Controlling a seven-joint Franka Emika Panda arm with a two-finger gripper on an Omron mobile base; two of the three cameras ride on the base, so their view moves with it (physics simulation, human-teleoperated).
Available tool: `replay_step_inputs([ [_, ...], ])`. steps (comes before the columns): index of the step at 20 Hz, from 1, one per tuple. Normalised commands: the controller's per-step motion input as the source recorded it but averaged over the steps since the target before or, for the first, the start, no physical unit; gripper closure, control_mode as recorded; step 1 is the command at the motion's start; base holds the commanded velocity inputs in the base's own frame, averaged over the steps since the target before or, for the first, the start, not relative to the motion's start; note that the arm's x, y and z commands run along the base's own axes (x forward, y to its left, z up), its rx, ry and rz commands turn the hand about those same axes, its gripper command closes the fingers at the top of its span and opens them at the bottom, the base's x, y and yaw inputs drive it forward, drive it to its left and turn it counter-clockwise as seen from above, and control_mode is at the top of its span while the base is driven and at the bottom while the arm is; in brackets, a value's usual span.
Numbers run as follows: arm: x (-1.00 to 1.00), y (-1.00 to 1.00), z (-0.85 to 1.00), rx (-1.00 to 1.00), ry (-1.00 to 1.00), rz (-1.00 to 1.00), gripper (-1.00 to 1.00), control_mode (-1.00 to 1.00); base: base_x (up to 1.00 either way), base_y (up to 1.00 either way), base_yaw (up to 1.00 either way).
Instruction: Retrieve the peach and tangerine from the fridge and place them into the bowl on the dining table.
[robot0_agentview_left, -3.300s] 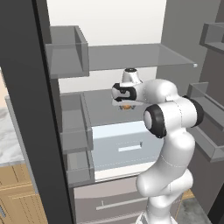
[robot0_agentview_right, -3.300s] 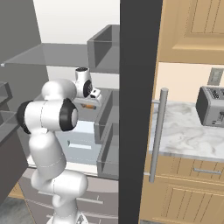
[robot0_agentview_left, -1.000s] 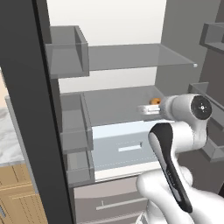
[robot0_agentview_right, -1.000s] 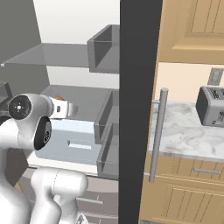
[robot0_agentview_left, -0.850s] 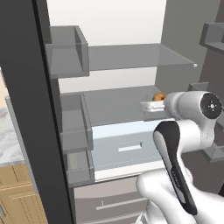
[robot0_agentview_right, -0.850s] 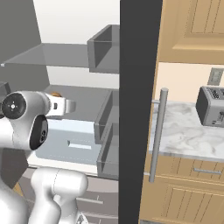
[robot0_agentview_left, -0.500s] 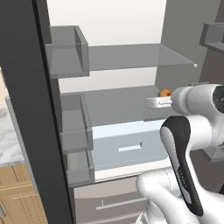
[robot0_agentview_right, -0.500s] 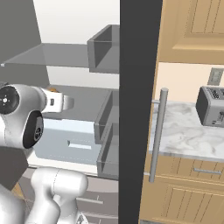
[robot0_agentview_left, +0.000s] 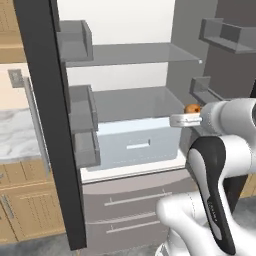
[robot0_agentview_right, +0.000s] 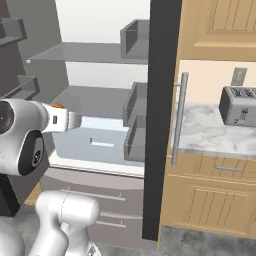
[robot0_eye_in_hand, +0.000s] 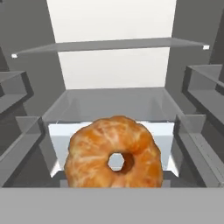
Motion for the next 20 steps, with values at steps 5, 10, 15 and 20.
replay_step_inputs([
  [5, 0.0, 0.0, 0.0, 0.0, 0.0, 0.0, 1.0, 1.0, -1.0, 0.02, 0.0],
  [10, 0.0, 0.0, 0.0, 0.0, 0.0, 0.0, 1.0, 1.0, -1.0, 0.0, 0.0],
  [15, 0.0, 0.0, 0.0, 0.0, 0.0, 0.0, 1.0, 1.0, -1.0, 0.0, 0.0],
  [20, 0.0, 0.0, 0.0, 0.0, 0.0, 0.0, 1.0, 1.0, -1.0, 0.0, 0.0],
])
